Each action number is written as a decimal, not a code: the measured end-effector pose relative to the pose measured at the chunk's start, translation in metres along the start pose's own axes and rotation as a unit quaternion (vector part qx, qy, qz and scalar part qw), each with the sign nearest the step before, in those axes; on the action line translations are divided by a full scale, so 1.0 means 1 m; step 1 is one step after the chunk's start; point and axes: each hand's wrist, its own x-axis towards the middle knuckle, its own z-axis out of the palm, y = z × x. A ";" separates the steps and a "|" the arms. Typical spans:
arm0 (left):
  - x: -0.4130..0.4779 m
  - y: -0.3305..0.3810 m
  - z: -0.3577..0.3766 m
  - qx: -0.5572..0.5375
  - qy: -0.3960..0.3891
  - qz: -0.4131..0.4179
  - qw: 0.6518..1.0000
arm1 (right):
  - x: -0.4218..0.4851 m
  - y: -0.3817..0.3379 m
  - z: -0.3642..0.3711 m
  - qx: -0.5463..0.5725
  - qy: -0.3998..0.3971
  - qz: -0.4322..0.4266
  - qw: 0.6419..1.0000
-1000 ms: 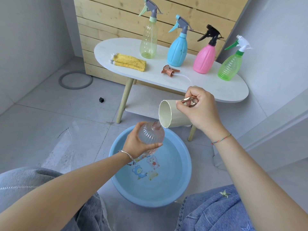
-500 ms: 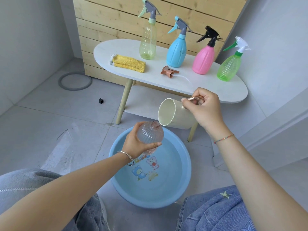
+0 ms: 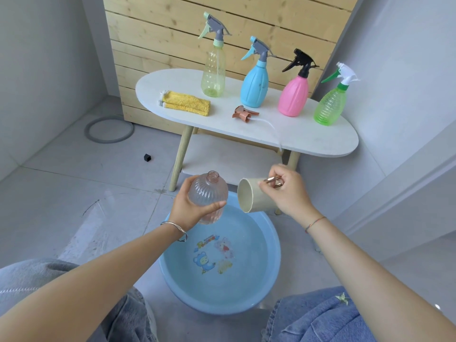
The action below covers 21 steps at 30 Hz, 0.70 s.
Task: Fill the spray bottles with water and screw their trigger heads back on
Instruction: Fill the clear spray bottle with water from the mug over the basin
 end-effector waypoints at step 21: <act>-0.004 0.007 -0.003 0.012 -0.003 0.006 1.000 | -0.016 0.024 0.016 -0.141 -0.051 -0.125 0.981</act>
